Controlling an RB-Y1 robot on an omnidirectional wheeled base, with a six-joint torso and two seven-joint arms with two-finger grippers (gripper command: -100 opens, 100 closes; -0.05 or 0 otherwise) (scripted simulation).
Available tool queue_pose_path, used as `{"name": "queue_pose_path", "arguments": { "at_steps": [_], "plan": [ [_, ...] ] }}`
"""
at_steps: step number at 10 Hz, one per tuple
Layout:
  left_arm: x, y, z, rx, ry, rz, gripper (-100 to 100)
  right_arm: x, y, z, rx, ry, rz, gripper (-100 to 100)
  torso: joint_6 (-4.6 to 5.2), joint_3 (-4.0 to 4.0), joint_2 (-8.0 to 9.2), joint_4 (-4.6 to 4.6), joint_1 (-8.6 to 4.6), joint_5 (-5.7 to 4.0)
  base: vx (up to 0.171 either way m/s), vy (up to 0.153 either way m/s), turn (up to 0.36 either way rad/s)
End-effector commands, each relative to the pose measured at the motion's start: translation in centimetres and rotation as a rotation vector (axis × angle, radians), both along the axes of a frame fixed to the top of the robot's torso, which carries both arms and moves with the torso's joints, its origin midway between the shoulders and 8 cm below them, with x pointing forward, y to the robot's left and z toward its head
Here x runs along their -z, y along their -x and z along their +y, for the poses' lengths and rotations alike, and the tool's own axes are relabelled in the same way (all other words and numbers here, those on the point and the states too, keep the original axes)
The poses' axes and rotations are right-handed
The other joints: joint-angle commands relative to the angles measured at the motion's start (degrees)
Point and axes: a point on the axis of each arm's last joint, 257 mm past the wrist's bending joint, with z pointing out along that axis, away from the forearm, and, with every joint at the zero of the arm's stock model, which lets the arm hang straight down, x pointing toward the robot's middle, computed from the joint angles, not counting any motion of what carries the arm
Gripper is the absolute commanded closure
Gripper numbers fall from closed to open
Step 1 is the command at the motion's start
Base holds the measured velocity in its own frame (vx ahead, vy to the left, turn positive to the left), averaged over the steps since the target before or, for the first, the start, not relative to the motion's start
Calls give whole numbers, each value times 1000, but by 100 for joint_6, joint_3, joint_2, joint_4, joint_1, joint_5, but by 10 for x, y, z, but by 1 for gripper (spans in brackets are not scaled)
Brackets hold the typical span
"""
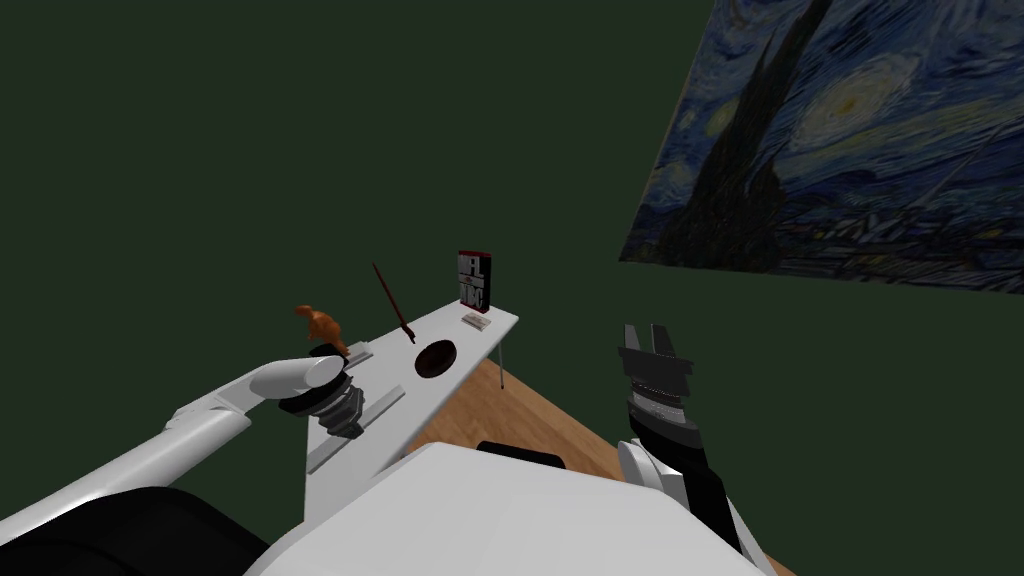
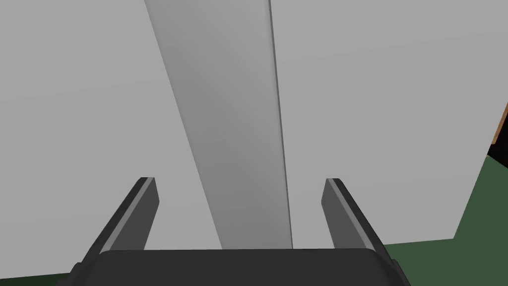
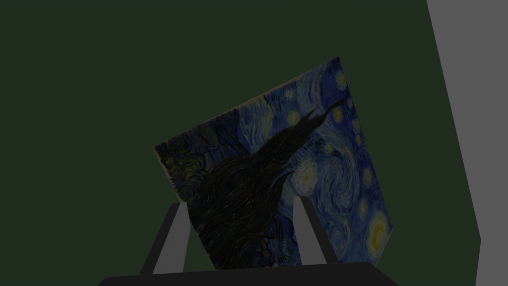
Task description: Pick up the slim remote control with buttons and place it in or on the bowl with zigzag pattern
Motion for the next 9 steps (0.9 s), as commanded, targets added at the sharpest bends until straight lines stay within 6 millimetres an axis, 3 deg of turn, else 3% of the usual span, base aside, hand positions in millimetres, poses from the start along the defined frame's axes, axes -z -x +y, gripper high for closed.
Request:
{"name": "queue_pose_path", "arguments": {
  "at_steps": [1, 2, 3, 4, 8, 9],
  "plan": [
    [12, 3, 2, -6, 0, -2, -100, 0, 0, 0, 0, 0, 0, 0, 0, 0, 0, 0, 0, 0, 5, -1, -39],
    [20, 5, 3, -8, 1, -3, -100, 0, 0, 0, 0, 0, 0, 0, 1, 3, 5, 1, -1, 1, 2, -3, -44],
    [14, 3, 1, -8, 1, 0, -100, 0, 0, 0, 0, 0, 0, 0, 0, 5, 9, 2, -1, 1, 0, 0, 0],
    [15, 3, 1, -7, 1, -2, 100, 0, 0, 0, 0, 0, 0, 0, -1, 6, 10, 3, -2, -1, 0, 0, 0],
    [15, 3, 1, -9, 2, -1, 100, 0, 0, 0, 0, 0, 0, 0, 4, 6, 9, 3, 2, 0, 0, 0, 0],
    [15, 3, 1, -9, 2, -1, 0, 0, 0, 0, 0, 0, 0, 0, 3, 6, 10, 3, 1, 0, 0, 0, 0]
  ]
}}
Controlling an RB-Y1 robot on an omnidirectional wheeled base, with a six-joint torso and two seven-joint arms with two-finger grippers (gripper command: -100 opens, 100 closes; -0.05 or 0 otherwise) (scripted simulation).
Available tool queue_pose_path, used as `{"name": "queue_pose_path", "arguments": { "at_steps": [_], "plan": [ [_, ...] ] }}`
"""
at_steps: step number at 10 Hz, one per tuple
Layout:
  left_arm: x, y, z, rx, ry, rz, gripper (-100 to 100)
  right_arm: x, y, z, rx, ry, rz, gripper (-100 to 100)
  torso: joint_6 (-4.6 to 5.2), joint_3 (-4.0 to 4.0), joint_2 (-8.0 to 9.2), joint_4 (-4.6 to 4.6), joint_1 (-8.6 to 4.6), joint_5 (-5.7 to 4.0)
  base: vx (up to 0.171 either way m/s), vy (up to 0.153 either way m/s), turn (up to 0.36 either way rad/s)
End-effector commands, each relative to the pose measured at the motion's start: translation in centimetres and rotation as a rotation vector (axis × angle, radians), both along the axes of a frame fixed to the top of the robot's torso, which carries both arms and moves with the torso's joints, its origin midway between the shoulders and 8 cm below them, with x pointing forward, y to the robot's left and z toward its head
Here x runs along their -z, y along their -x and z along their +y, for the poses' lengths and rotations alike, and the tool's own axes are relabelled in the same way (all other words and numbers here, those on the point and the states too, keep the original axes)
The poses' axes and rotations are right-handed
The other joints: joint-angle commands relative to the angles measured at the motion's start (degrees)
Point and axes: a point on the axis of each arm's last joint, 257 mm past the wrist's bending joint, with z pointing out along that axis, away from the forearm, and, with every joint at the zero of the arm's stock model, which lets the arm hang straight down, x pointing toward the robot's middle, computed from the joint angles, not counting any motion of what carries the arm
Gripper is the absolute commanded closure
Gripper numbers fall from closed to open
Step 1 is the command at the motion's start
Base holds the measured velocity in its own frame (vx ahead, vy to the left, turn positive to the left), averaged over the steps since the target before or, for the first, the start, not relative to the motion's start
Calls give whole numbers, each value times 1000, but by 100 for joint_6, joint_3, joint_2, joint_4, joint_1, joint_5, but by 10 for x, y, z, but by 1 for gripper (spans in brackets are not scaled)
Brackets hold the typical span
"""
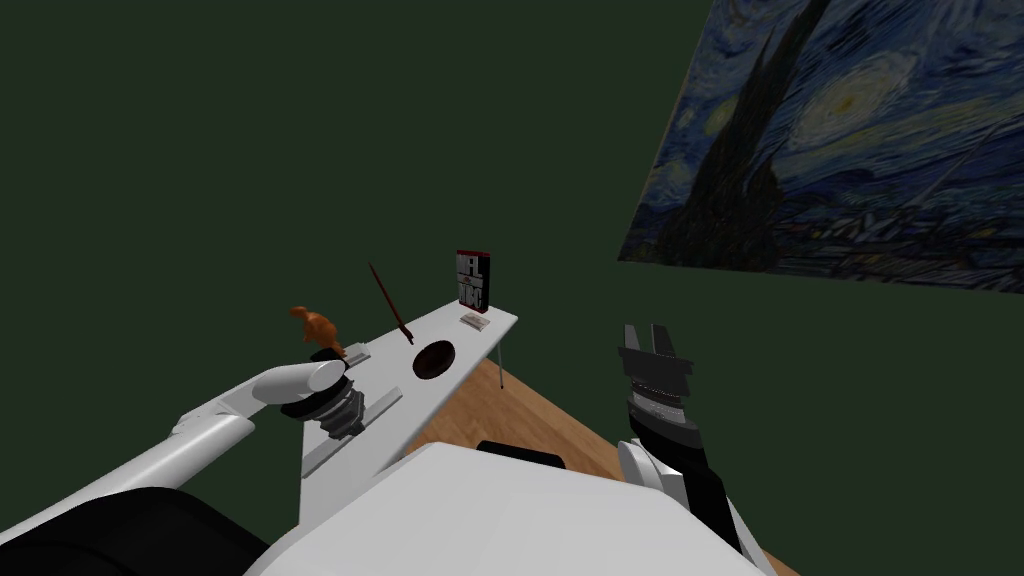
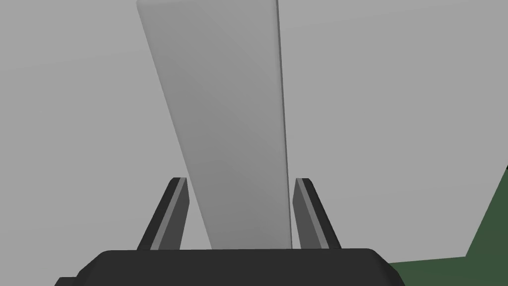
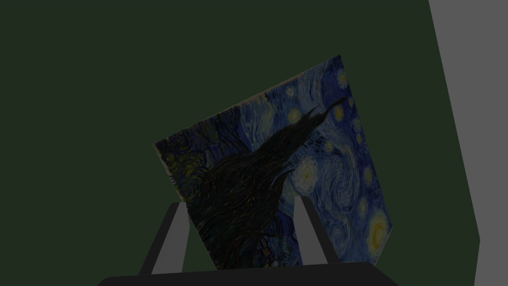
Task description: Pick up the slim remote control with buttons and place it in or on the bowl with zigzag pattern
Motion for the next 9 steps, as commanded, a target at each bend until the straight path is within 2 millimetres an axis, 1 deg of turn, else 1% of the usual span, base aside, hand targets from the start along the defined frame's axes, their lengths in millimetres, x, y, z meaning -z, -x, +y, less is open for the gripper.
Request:
{"name": "queue_pose_path", "arguments": {
  "at_steps": [1, 2, 3, 4, 6, 7, 9],
  "plan": [
    [-15, -3, -1, 9, -2, 1, 100, 0, 0, 0, 0, 0, 0, 0, 0, 0, 0, 0, 0, 0, -3, 3, 59],
    [-8, -3, -2, 7, -1, -2, 100, 0, 0, 0, 0, 0, 0, 0, -1, 2, 2, 2, -3, -6, 0, 3, 12],
    [-10, -3, -3, 6, -1, 0, 0, 0, 0, 0, 0, 0, 0, 0, -1, 1, 2, 1, -2, -1, 0, 0, 0],
    [-32, -22, 4, 15, -27, -40, 100, 0, 0, 0, 0, 0, 0, 0, -1, 1, 1, 1, -2, -1, -6, -64, 35],
    [-53, -33, 4, 18, -36, -59, 100, 0, 0, 0, 0, 0, 0, 0, 6, 4, 2, 7, -51, -20, 14, -108, 13],
    [-61, -33, 0, 16, -30, -53, 100, 0, 0, 0, 0, 0, 0, 0, 9, 0, -9, 7, -59, -23, 91, -73, -4],
    [-67, -28, -9, 8, -13, -31, 100, 0, 0, 0, 0, 0, 0, 0, 8, -18, -37, -1, -33, -18, 124, -16, -7]
  ]
}}
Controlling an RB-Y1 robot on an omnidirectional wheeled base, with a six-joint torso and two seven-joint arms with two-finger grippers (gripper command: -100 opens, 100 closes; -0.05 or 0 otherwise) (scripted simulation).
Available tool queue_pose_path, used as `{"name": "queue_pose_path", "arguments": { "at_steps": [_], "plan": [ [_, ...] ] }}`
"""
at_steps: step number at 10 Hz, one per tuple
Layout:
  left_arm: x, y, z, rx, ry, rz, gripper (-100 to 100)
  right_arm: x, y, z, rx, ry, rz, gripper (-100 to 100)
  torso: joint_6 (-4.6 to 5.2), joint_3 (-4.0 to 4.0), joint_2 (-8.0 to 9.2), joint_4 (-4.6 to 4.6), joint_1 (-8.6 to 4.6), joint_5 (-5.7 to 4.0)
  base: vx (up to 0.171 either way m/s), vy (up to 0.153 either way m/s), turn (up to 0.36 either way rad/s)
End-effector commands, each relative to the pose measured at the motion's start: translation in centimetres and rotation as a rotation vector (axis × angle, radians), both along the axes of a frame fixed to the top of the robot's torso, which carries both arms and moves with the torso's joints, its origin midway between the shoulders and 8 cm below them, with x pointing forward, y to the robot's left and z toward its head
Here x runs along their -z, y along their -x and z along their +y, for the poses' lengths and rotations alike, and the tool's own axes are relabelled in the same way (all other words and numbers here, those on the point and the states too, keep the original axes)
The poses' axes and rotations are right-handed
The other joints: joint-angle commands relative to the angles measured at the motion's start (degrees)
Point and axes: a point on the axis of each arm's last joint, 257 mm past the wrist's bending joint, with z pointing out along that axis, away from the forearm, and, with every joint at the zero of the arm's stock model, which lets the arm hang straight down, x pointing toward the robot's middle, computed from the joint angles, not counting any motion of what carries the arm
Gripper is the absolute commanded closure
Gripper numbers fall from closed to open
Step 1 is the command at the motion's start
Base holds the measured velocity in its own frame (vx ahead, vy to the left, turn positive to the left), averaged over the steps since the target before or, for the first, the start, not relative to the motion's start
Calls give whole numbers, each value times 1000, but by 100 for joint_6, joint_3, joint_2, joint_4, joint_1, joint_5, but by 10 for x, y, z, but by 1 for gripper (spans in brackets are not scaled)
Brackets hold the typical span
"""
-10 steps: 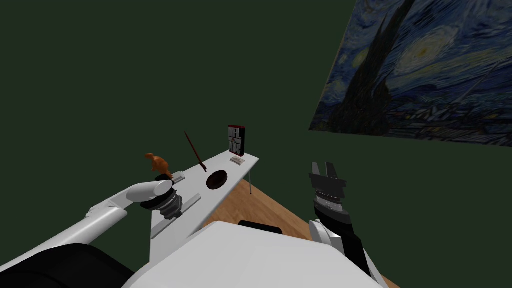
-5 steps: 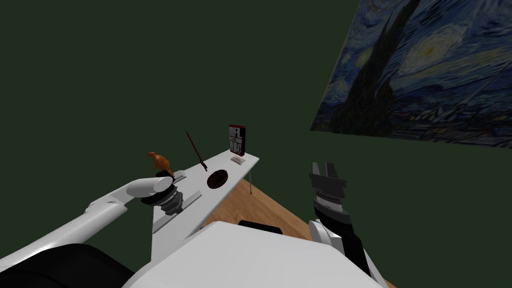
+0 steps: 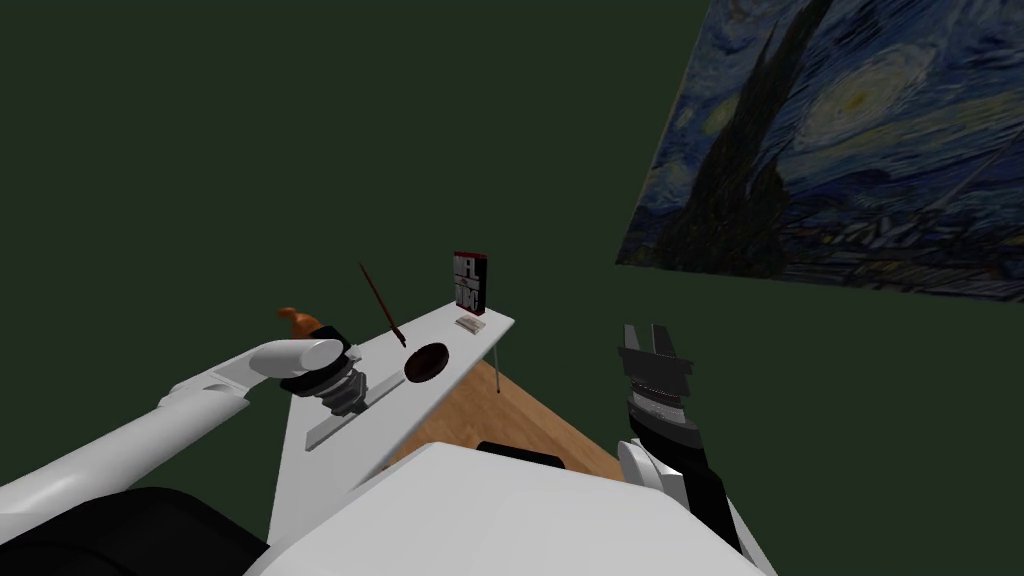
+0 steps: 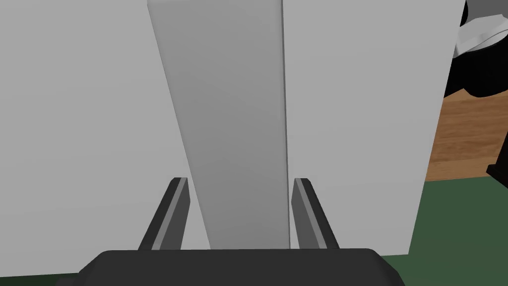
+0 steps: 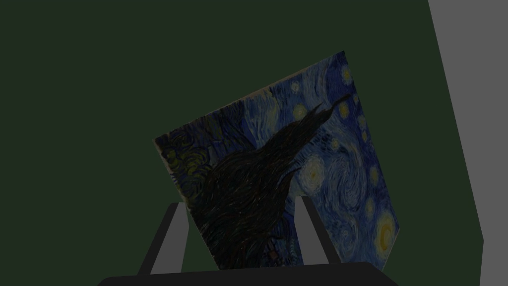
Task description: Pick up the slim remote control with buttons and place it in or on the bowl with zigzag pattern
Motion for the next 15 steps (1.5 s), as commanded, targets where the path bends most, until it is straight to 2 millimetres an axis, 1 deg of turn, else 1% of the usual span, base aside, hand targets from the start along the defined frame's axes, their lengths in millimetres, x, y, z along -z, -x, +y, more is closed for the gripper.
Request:
{"name": "queue_pose_path", "arguments": {
  "at_steps": [1, 5, 8, 10, 11, 12, 15],
  "plan": [
    [-5, 5, -7, -9, 17, 24, 100, 0, 0, 0, 0, 0, 0, 0, 0, 0, 0, 0, 0, 0, 131, -9, -3],
    [-22, 13, -22, -24, 41, 62, 100, 0, 0, 0, 0, 0, 0, 0, 11, -15, -20, -10, 12, 13, 129, -11, -8],
    [-42, 9, -30, -26, 40, 66, 100, 0, 0, 0, 0, 0, 0, 0, 12, -17, -24, -10, -9, 7, 110, -49, -2],
    [-60, 5, -36, -23, 35, 62, 100, 0, 0, 0, 0, 0, 0, 0, 14, -17, -26, -7, -21, 0, 145, -58, -8],
    [-55, 6, -34, -24, 37, 64, 100, 0, 0, 0, 0, 0, 0, 0, 16, -21, -35, -6, -19, -3, 77, -16, -6],
    [-57, 6, -34, -25, 36, 63, -100, 0, 0, 0, 0, 0, 0, 0, 11, -10, -12, -6, -4, 5, 14, -5, -3],
    [-57, 6, -34, -25, 36, 62, -100, 0, 0, 0, 0, 0, 0, 0, 9, 13, 26, 4, 10, 9, 2, -1, 0]
  ]
}}
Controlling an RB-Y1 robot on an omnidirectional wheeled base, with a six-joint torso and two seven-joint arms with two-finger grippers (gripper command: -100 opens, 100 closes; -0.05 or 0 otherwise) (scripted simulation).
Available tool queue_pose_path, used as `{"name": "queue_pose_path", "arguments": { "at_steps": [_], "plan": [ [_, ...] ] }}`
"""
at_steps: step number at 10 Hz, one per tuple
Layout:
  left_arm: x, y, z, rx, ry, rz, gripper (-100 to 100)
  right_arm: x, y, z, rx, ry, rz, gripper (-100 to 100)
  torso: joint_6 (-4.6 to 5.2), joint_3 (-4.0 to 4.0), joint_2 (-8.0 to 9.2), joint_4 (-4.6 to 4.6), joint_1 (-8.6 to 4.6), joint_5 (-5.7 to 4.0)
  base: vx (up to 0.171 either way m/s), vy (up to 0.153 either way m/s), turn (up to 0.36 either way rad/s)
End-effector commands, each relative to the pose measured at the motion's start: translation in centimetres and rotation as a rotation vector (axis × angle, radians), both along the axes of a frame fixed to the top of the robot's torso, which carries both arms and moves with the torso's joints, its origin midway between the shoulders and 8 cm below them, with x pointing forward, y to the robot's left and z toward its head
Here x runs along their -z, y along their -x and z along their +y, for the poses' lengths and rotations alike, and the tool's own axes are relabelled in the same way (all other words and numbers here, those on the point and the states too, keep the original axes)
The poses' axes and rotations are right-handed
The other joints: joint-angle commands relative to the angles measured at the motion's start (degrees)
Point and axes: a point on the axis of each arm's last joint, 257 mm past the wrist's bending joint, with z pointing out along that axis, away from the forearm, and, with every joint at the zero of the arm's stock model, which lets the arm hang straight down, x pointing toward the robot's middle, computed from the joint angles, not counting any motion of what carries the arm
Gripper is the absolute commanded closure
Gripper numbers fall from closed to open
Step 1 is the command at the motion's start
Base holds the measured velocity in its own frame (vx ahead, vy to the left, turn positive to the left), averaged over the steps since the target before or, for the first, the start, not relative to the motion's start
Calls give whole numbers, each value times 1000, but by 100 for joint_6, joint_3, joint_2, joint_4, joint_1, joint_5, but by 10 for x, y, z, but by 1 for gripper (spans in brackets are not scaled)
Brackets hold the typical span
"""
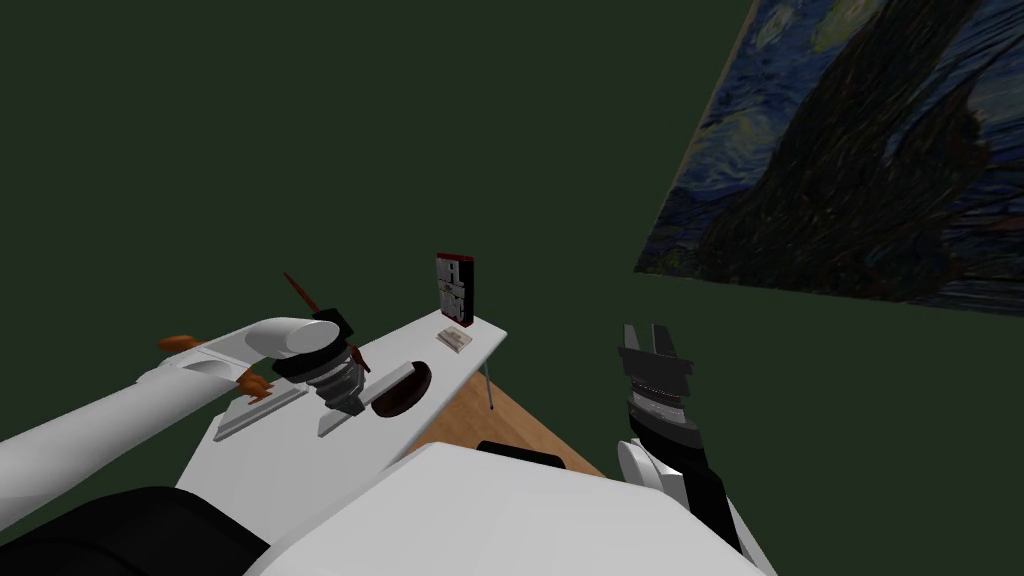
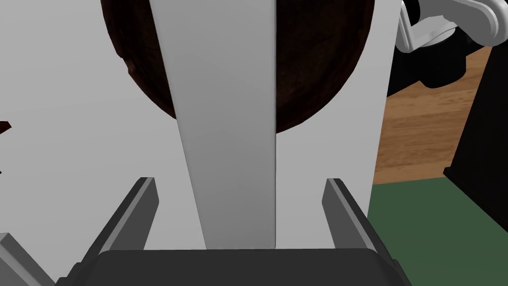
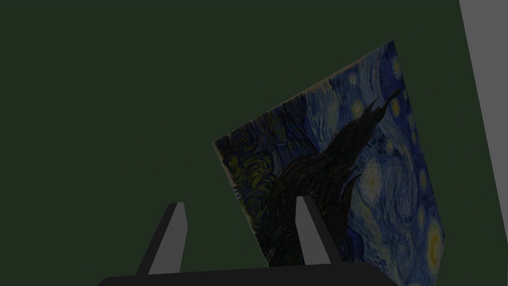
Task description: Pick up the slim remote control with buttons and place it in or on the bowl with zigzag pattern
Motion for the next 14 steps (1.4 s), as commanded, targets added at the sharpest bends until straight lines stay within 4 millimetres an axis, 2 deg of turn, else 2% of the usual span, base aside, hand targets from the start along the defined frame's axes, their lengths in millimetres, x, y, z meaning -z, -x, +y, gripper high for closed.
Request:
{"name": "queue_pose_path", "arguments": {
  "at_steps": [1, 2, 3, 6, 7, 8, 9, 14],
  "plan": [
    [0, 0, 0, 0, 0, 0, -100, 0, 0, 0, 0, 0, 0, 0, 0, 0, 0, 0, 0, 0, 0, 0, 0],
    [0, 0, 0, 0, 0, 0, 0, 0, 0, 0, 0, 0, 0, 0, 0, 1, 1, 0, 0, 0, 0, 0, 0],
    [-17, -3, -8, 7, 3, -4, -100, 0, 0, 0, 0, 0, 0, 0, 0, 1, 1, 0, 0, 0, 3, 28, 79],
    [-44, -6, -21, 24, 4, -5, -100, 0, 0, 0, 0, 0, 0, 0, 0, -2, -3, -1, 13, 3, 13, 39, 63],
    [-49, -7, -24, 28, 4, -5, -100, 0, 0, 0, 0, 0, 0, 0, -1, 0, -1, 0, 12, 2, 6, 32, 43],
    [-46, -6, -21, 27, 4, -7, -100, 0, 0, 0, 0, 0, 0, 0, 0, 0, 0, 0, 11, 2, 3, 13, 2],
    [-47, -6, -22, 25, 4, -5, 0, 0, 0, 0, 0, 0, 0, 0, 0, 0, 1, 0, 6, 3, 0, 0, 0],
    [-46, -6, -22, 25, 4, -5, 0, 0, 0, 0, 0, 0, 0, 0, 0, 1, 2, 0, 0, 1, 0, 0, 0]
  ]
}}
